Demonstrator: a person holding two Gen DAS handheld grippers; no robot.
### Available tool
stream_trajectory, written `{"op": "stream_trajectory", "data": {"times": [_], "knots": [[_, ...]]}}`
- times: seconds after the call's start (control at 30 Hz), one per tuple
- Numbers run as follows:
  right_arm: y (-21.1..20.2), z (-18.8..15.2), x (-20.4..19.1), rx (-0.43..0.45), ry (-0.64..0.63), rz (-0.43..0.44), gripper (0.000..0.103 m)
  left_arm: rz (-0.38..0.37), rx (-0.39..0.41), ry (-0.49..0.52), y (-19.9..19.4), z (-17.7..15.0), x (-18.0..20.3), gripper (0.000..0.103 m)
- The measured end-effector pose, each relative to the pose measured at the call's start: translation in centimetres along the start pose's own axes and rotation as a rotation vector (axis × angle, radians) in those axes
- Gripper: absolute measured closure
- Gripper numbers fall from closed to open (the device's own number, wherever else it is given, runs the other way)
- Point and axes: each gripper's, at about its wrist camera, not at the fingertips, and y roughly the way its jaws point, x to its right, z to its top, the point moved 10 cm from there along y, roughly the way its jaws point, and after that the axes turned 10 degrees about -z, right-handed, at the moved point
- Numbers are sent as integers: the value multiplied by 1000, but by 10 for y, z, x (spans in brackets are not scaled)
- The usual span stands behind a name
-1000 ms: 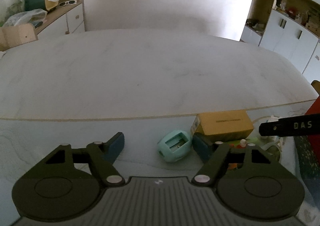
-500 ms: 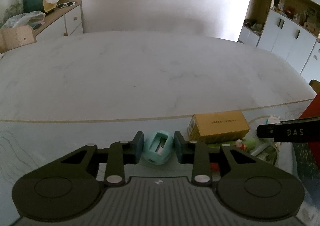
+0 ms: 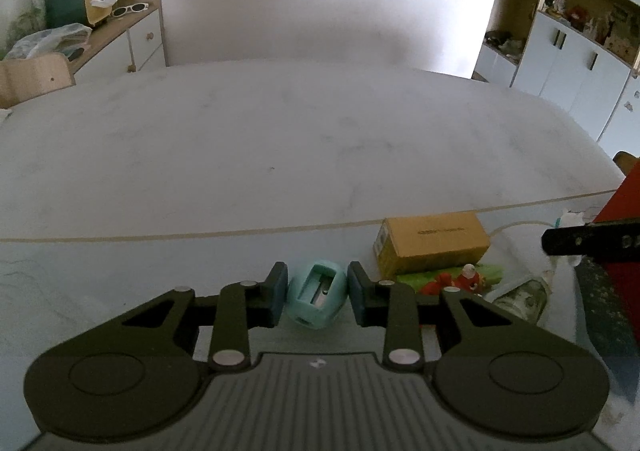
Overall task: Organize rigid objects
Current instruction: 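Grasp the teal sharpener with the left gripper while the right grasps the white bunny keychain, then carry the sharpener and bunny keychain into the shoebox and open both grippers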
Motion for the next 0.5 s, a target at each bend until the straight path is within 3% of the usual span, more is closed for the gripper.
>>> {"op": "stream_trajectory", "data": {"times": [0.5], "knots": [[-70, -9, 20, 37, 8, 81, 59, -27, -8, -4, -41, 2, 12, 71]]}}
